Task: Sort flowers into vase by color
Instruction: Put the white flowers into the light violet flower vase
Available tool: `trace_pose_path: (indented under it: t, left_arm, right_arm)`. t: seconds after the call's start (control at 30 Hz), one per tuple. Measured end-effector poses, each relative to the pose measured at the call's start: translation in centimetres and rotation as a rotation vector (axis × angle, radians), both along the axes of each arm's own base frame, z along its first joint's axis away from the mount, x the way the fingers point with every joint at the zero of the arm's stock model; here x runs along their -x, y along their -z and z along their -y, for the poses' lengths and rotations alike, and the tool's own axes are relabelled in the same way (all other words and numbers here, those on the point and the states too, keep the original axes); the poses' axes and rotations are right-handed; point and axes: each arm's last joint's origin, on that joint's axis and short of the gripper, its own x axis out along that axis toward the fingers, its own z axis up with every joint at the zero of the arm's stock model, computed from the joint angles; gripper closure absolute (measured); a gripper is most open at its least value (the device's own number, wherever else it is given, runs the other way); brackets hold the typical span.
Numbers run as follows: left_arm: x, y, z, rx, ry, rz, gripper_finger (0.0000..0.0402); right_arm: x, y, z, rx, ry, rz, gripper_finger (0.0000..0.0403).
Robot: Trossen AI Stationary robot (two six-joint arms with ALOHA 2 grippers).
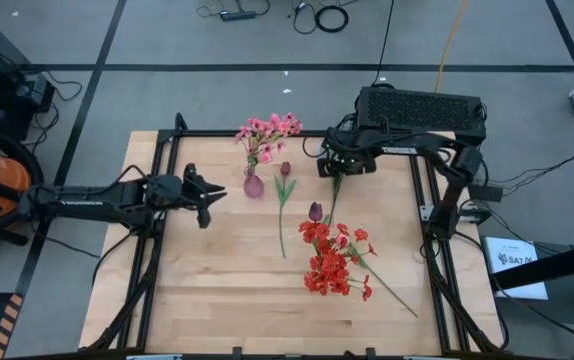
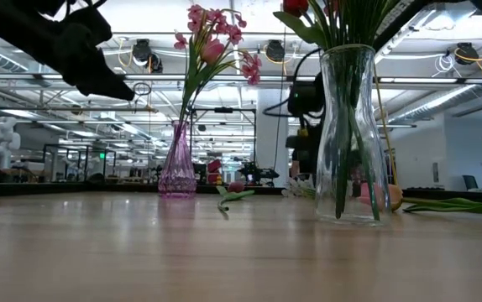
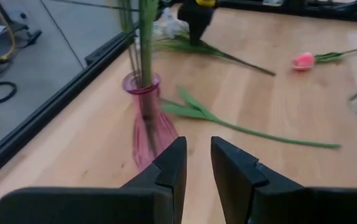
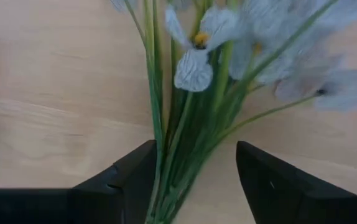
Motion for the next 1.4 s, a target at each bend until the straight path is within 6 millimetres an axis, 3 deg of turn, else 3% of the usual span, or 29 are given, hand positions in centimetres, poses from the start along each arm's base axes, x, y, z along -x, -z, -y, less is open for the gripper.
trace_pose_path:
  t: [0.2, 0.3, 0.4, 0.63, 0.73, 1.0, 1.27, 1.4]
  left_arm:
    - [0.0, -0.1, -0.5, -0.019, -0.028, -0.001, 0.0323]
    - [0.1, -0.1, -0.7, -0.021, -0.045, -0.001, 0.0323]
    - [0.1, -0.1, -0.9, -0.021, -0.059, -0.001, 0.0323]
    - [0.1, -0.1, -1.0, -0.022, -0.068, -0.001, 0.0323]
    - [0.1, -0.1, -1.1, -0.029, -0.083, -0.003, 0.0323]
    - [0.1, -0.1, -1.1, -0.035, -0.094, -0.001, 0.0323]
    - [-0.1, -0.7, -1.1, -0.044, -0.098, 0.068, 0.0323]
    - [-0.5, -1.5, -1.0, -0.028, -0.037, 0.165, 0.0323]
  right_arm:
    - [-0.4, 2.0, 0.1, -0.026, 0.009, -0.049, 0.0178]
    - [-0.5, 2.6, 0.2, -0.031, 0.007, -0.067, 0.0193]
    - [-0.5, 2.7, 0.1, -0.031, 0.007, -0.070, 0.0236]
    - [-0.8, 2.1, -0.2, -0.023, -0.008, -0.036, 0.0383]
    - [-0.8, 1.4, -0.9, -0.017, -0.027, -0.027, 0.0390]
    - [-0.3, -5.1, -4.2, 0.143, -0.050, 0.080, 0.0398]
    - [3.2, -13.6, -8.0, 0.473, -0.077, 0.236, 0.0398]
    - [4.9, -16.3, -9.1, 0.548, -0.166, 0.322, 0.0398]
